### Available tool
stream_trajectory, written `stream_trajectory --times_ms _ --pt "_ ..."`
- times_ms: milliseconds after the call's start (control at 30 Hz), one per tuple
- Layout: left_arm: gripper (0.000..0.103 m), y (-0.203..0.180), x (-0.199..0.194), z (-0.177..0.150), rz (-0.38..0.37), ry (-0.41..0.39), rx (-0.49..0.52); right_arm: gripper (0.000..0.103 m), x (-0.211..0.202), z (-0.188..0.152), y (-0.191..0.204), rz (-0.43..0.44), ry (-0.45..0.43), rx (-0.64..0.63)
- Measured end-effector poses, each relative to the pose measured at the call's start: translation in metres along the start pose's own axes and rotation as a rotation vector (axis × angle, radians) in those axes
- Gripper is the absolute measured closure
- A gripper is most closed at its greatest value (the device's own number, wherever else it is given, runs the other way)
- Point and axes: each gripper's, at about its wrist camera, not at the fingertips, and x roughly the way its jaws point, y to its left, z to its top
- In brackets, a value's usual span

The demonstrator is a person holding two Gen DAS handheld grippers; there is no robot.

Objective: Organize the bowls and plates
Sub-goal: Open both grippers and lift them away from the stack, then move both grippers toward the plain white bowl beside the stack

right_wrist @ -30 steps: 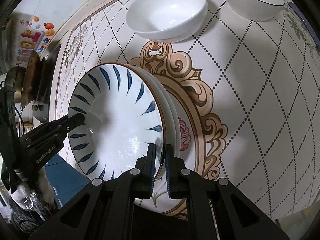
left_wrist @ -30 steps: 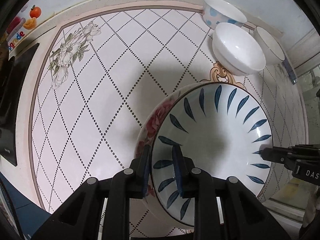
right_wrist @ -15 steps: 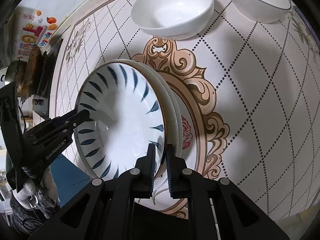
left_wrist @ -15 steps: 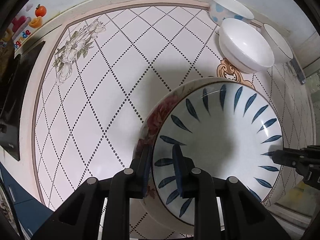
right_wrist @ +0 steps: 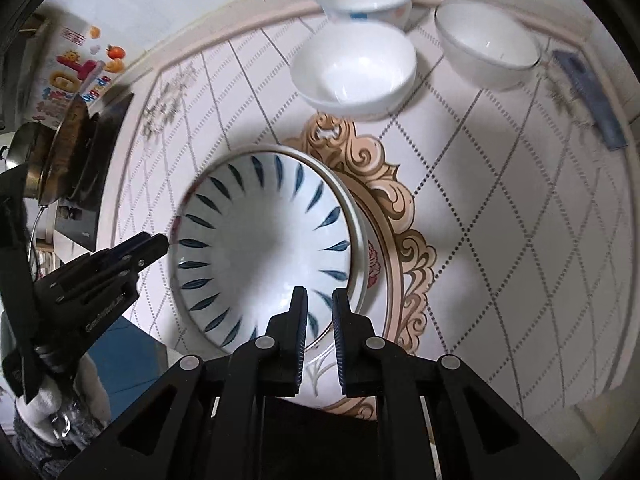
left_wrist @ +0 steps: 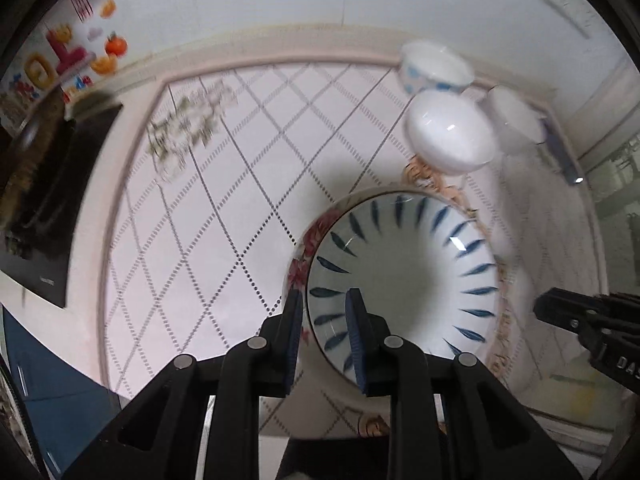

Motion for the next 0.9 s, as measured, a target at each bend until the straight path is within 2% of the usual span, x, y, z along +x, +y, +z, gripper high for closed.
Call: stream_trajectory --times_ms 67,133,167,233,300,433,600,900 --pt "0.078 0.001 -0.022 -0.005 -0.017 -0.024 0.01 0.076 -0.021 -0.01 0.009 -0.015 -0.033 -0.006" --pt "0.073 0.002 -0.044 -0.011 -0.029 -0.043 0.019 0.058 -0.039 -0.019 0.016 -0.019 -0.061 -0.008" --pt "0.069 0.003 -0.054 -0.015 -0.034 -0.054 0.022 0.055 -0.046 -0.024 0.019 -0.02 -0.073 -0.008" --pt "0.046 0.004 -0.075 -0.022 -0.039 -0.079 0.031 0.046 -0.065 -0.038 0.027 -0.037 -0.099 -0.009" --pt "0.03 0.006 -0.092 -0.028 -0.038 -0.095 0.032 0.045 -0.08 -0.048 0.033 -0.042 -0.123 -0.012" --pt "0.028 0.011 -0.117 -0.039 -0.042 -0.117 0.03 0.032 -0.112 -0.072 0.046 -0.054 -0.177 -0.016" --pt "0.016 0.018 -0.14 -0.053 -0.061 -0.142 0.024 0.03 -0.14 -0.096 0.059 -0.073 -0.226 -0.012" --pt "0.015 0.02 -0.166 -0.07 -0.091 -0.183 0.026 0.027 -0.174 -0.132 0.079 -0.075 -0.268 -0.003"
